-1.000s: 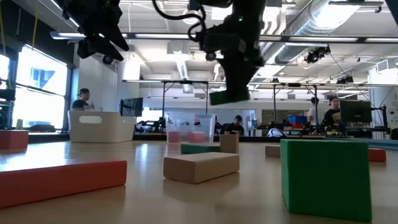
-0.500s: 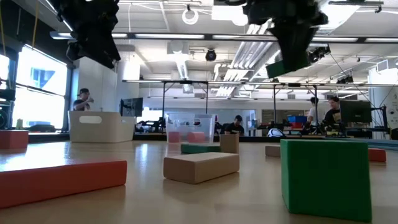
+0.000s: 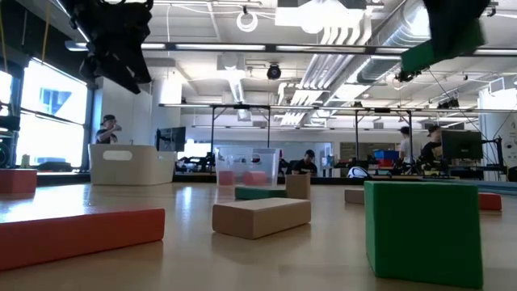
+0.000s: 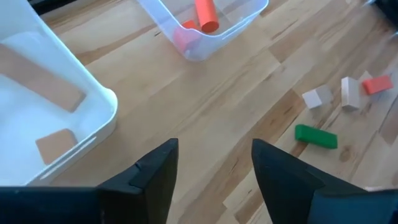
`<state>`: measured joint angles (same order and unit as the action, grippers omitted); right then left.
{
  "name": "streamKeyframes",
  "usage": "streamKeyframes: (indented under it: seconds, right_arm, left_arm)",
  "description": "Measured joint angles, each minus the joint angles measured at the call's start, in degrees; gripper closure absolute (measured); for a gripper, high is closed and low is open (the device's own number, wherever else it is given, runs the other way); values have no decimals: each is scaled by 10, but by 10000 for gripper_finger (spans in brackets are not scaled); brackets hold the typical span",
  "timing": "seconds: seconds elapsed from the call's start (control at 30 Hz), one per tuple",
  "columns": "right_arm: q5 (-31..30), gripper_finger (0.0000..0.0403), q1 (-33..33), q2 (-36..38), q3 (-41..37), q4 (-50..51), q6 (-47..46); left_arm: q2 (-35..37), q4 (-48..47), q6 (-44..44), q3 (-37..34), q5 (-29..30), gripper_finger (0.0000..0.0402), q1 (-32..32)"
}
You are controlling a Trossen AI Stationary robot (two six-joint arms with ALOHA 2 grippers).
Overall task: Sort & place blocks by color
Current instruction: Put the green block into the bottom white bin
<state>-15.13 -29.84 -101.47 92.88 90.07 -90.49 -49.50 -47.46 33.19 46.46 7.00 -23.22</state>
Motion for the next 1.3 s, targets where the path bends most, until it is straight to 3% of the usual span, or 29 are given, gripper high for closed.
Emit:
streamKeyframes:
  seconds: [0.2, 0.6, 0.73, 1.0, 1.3]
  right_arm:
    - [20, 373, -68, 0, 0, 0, -109]
    - [91, 373, -226, -6, 0, 0, -354]
    - [145, 373, -263, -26, 0, 0, -358]
    - [163, 373, -325, -65, -5, -2, -356]
    - [203, 373, -339, -74, -97, -22, -361]
  left_arm:
    - [0, -6, 27, 0, -6, 184, 0]
    - [0, -19, 57, 0, -5, 187, 0]
    - [0, -39, 67, 0, -5, 188, 0]
    - [0, -65, 84, 0, -2, 188, 0]
    - [0, -122, 119, 0, -1, 188, 0]
